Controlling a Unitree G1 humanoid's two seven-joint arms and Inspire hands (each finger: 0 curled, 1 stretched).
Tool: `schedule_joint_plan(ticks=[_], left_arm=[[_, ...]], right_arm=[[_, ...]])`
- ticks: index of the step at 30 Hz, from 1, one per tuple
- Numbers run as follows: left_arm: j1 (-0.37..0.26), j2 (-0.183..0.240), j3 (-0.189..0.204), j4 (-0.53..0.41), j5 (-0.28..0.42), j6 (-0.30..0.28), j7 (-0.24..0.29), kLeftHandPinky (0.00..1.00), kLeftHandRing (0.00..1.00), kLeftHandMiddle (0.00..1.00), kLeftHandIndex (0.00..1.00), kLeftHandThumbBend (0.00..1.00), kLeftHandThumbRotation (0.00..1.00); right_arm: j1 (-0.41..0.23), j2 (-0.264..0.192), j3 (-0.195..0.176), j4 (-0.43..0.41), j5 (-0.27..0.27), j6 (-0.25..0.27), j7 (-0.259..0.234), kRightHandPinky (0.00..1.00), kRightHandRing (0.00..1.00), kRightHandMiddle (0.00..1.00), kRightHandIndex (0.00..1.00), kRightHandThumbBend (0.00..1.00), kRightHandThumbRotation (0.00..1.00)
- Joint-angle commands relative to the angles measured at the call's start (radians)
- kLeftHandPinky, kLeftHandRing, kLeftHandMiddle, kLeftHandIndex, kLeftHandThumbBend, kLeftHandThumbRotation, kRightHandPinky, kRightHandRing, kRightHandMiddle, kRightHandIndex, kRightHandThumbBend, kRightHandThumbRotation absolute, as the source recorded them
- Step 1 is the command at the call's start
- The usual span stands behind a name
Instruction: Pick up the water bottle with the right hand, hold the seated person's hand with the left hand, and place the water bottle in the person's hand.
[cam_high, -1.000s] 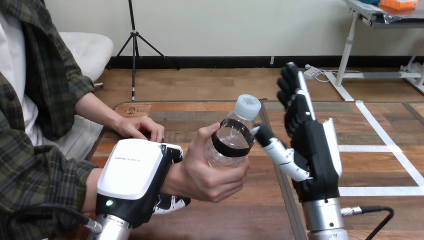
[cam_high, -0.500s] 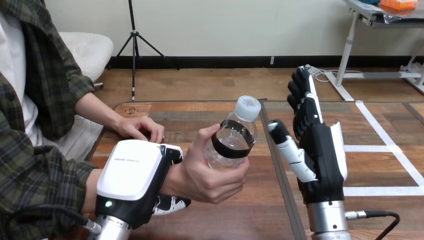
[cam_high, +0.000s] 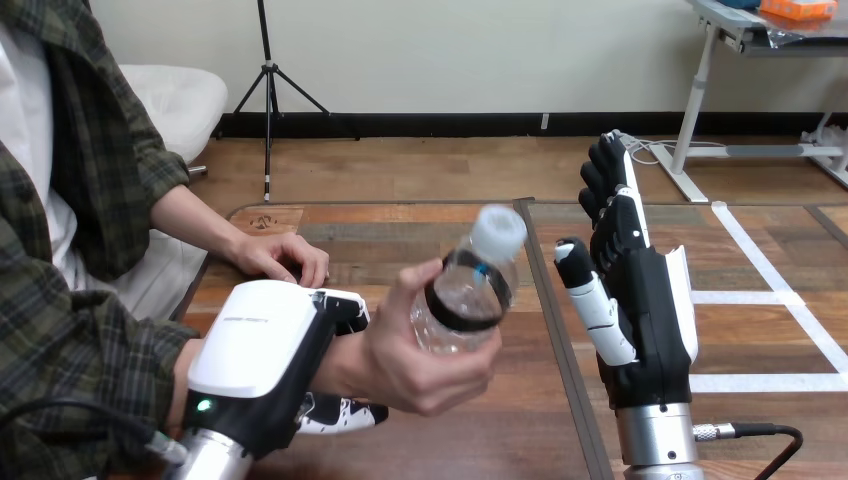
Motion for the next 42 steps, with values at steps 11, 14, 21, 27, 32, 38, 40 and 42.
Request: schedule_joint_plan(ticks=[11,14,21,27,32,38,40,42], left_arm=[[-0.007,-0.032,-0.010,-0.019,-0.072,-0.148,0.018,0.90,0.96,0.97,0.96,1.00,0.13],[-0.005,-0.036,-0.008,-0.017,-0.066,-0.155,0.021,0.95,0.98,0.99,0.98,1.00,0.15],[-0.003,-0.046,-0.001,-0.011,-0.071,-0.175,0.024,0.99,1.00,1.00,1.00,1.00,0.19],[-0.008,-0.055,0.003,0.011,-0.117,-0.232,0.021,1.00,1.00,1.00,1.00,1.00,0.19],[-0.017,-0.067,0.005,0.044,-0.175,-0.291,0.012,1.00,1.00,1.00,1.00,1.00,0.21],[-0.034,-0.086,-0.005,0.108,-0.310,-0.401,-0.032,1.00,1.00,1.00,1.00,1.00,0.29],[-0.036,-0.101,-0.010,0.129,-0.361,-0.436,-0.048,1.00,1.00,1.00,1.00,0.98,0.32],[-0.039,-0.115,-0.012,0.148,-0.394,-0.467,-0.057,1.00,1.00,1.00,1.00,0.96,0.35]], right_arm=[[-0.034,-0.005,-0.002,-0.004,0.008,-0.013,0.007,0.99,1.00,1.00,0.99,0.83,0.73],[-0.035,-0.007,-0.002,-0.003,0.010,-0.013,0.010,0.99,1.00,1.00,0.98,0.83,0.73],[-0.035,-0.010,-0.002,-0.004,0.006,-0.013,0.012,0.98,1.00,1.00,0.98,0.83,0.72],[-0.035,-0.010,-0.003,-0.005,0.006,-0.014,0.015,0.96,1.00,1.00,0.97,0.82,0.70],[-0.036,-0.009,-0.004,-0.003,0.008,-0.016,0.017,0.95,0.99,1.00,0.97,0.82,0.69],[-0.034,-0.010,-0.005,-0.003,0.011,-0.017,0.022,0.94,0.98,0.99,0.97,0.81,0.68],[-0.034,-0.011,-0.004,0.000,0.016,-0.020,0.027,0.93,0.98,0.99,0.97,0.80,0.68],[-0.034,-0.010,-0.004,0.002,0.022,-0.022,0.032,0.93,0.98,1.00,0.96,0.80,0.68]])
